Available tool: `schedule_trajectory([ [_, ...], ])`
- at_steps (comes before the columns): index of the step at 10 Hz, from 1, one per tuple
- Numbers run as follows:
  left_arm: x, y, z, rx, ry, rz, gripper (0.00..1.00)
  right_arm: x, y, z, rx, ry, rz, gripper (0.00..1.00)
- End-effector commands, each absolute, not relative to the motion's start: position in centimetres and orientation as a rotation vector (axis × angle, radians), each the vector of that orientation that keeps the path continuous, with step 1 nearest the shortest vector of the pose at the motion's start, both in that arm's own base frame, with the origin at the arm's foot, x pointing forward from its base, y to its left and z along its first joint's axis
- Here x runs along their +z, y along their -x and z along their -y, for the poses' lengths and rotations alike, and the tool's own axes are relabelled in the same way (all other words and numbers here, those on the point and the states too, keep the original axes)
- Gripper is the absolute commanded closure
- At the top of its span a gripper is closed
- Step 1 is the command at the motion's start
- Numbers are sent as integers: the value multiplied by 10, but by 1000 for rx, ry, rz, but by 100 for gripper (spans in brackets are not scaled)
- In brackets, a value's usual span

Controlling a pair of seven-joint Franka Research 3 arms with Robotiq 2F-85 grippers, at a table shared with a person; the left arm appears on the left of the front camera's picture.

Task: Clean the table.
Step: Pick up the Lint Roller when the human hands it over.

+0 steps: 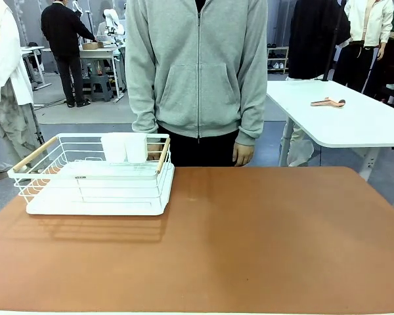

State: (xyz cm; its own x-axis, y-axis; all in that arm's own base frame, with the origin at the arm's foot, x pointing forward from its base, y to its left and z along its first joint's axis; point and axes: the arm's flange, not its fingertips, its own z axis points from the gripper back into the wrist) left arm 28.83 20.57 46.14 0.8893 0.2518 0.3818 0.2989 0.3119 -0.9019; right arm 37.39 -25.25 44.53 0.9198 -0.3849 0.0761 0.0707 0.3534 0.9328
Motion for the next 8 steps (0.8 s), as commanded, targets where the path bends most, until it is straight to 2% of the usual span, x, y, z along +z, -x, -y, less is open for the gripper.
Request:
schedule_trajectory([
  [1, 461, -288, -208, -52, 1287, 534, 0, 447, -371, 251, -288, -1189, 311, 0],
  [8, 461, -288, -208, -52, 1287, 534, 0, 447, -371, 251, -288, -1189, 311, 0],
])
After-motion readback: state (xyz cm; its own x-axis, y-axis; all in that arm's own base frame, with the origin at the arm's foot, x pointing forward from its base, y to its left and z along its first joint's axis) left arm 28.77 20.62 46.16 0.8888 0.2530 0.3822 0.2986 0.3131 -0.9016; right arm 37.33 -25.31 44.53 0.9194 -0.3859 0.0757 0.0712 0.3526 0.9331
